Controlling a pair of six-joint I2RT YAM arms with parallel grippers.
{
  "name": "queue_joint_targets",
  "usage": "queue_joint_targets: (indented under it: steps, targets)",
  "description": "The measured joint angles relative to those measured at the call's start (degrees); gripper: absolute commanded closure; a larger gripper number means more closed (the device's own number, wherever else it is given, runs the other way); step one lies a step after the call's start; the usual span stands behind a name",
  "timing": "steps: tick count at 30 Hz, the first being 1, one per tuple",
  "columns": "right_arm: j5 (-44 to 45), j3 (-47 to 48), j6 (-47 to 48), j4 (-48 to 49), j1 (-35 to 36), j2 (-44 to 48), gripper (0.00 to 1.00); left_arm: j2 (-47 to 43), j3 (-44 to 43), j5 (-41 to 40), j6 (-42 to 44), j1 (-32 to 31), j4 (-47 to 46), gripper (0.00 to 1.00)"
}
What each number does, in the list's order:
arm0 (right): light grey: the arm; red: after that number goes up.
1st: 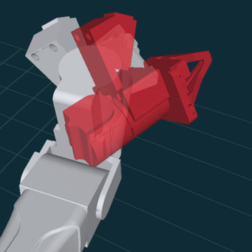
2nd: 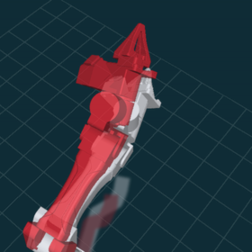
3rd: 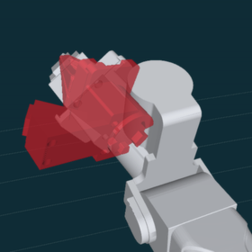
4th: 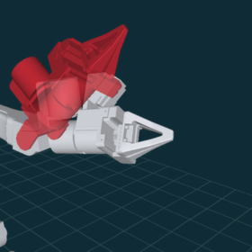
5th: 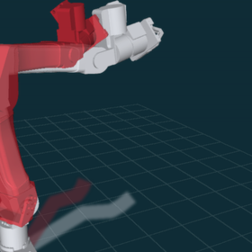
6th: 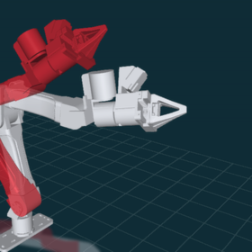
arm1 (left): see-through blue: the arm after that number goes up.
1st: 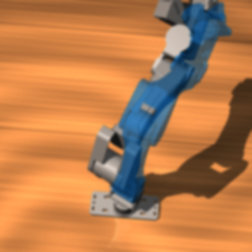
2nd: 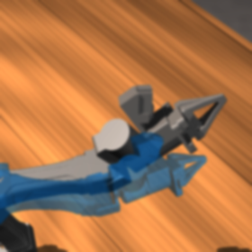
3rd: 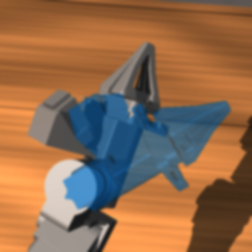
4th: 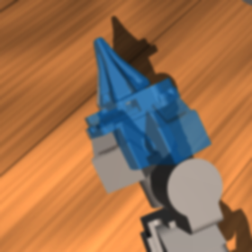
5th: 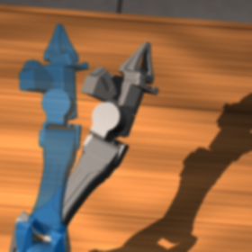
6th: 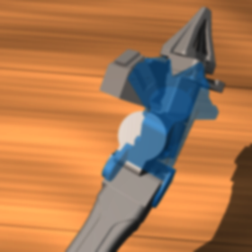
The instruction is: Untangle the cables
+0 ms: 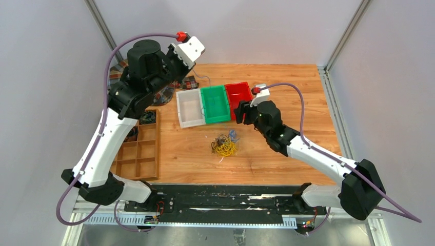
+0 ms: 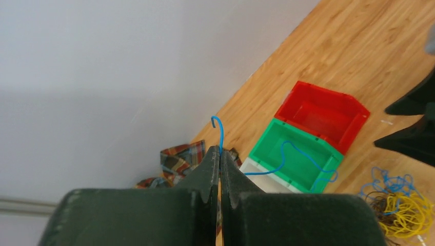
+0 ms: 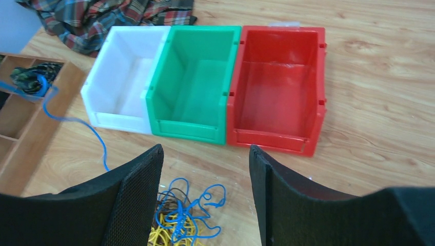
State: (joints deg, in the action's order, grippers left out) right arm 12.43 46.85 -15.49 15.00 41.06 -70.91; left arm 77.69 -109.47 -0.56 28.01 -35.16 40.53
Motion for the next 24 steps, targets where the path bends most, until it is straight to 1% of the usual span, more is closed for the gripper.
queue_joint_targets:
  steps: [3, 7, 15, 21, 24]
  targets:
    - [-0.3, -0.8, -0.6, -0.7, -1.7, 0.2, 0.38, 0.4, 1.3, 0.0, 0.1, 3.0, -1.4, 0.99]
    - [-0.4, -1.8, -1.5, -1.0, -2.9, 0.3, 0.38, 0.5, 3.9, 0.3, 0.1, 5.2, -4.0, 0.99]
    - [-0.5, -3.3, -2.8, -1.5, -3.2, 0.3, 0.38, 0.8, 13.6, 2.7, -0.2, 9.6, -9.0, 1.00]
    - [-0.5, -3.8, -3.0, -1.6, -3.2, 0.4, 0.38, 2.5, 17.3, 3.8, -0.4, 13.9, -12.3, 1.00]
    - [-0.7, -4.2, -3.0, -1.6, -3.2, 0.6, 0.38, 3.1, 18.1, 4.9, -1.1, 14.5, -12.6, 1.00]
